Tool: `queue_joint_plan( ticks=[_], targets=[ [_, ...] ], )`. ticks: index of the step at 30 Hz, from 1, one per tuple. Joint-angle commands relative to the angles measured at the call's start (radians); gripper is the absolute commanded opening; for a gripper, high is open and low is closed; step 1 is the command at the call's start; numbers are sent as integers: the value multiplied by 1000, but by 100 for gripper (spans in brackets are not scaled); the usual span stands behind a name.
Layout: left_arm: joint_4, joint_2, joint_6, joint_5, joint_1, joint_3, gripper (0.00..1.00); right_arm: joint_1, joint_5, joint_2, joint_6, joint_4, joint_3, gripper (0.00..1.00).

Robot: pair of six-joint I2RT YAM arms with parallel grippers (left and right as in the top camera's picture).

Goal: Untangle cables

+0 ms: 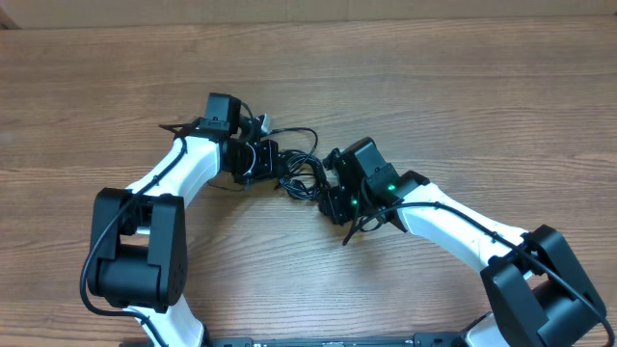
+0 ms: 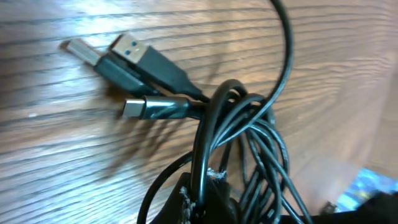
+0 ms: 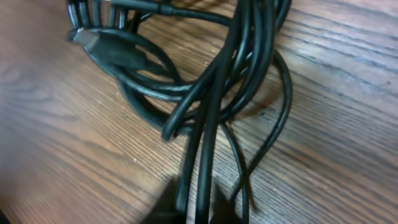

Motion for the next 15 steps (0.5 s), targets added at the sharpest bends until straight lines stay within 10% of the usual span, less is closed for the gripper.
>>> queue_joint_plan(
  ticks=[1,15],
  targets=[
    [14,12,8,117,28,21,4,0,2,-21,64,-18,8,4],
    [60,12,276,343,77,21,4,-164,-370,-49,72,-668,370,4]
  ],
)
